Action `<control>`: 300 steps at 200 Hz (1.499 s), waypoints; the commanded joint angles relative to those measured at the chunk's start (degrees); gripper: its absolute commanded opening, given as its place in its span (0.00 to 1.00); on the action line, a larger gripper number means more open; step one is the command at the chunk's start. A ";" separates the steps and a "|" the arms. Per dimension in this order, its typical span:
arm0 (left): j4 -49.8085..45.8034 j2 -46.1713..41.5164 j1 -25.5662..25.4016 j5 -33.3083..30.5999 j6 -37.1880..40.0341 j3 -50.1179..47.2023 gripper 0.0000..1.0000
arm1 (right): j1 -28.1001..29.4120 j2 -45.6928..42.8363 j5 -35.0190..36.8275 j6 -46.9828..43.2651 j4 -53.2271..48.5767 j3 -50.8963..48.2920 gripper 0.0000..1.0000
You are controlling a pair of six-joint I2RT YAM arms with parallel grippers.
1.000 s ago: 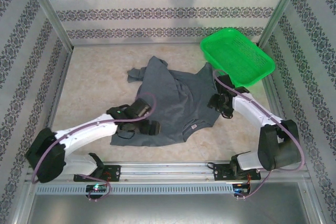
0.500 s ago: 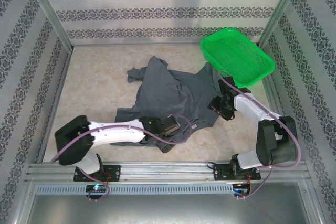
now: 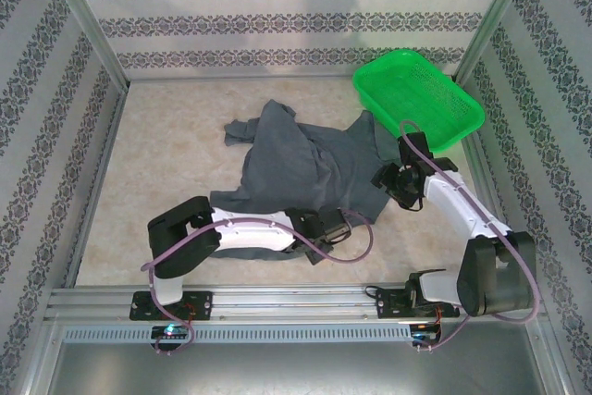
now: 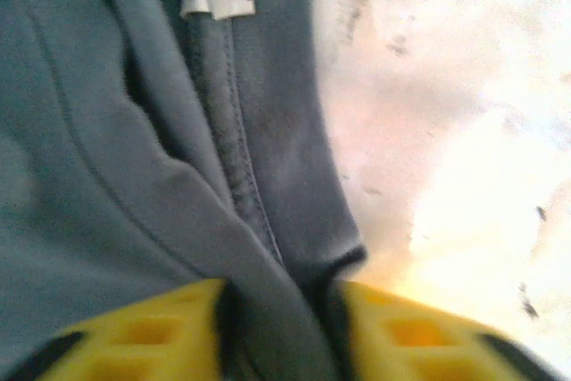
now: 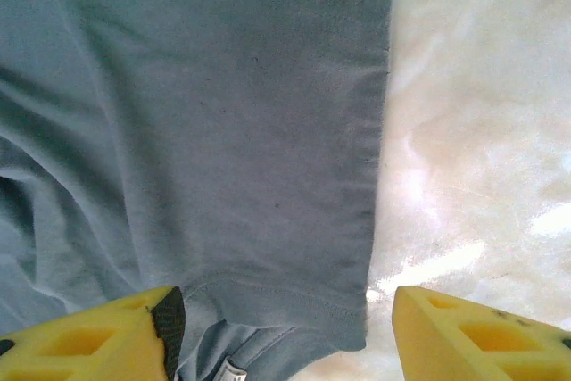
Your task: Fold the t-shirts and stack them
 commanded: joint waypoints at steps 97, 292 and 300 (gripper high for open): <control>-0.29 -25.40 15.53 -0.95 -9.06 4.10 0.00 | 0.87 0.85 -3.41 2.36 3.38 0.11 0.77; -0.30 -37.26 18.62 2.60 -9.26 2.12 0.00 | 17.50 20.59 -0.22 42.99 33.72 1.05 0.00; -0.28 -37.64 18.62 2.43 -9.31 2.43 0.00 | 17.15 17.53 2.25 40.48 31.63 1.56 0.00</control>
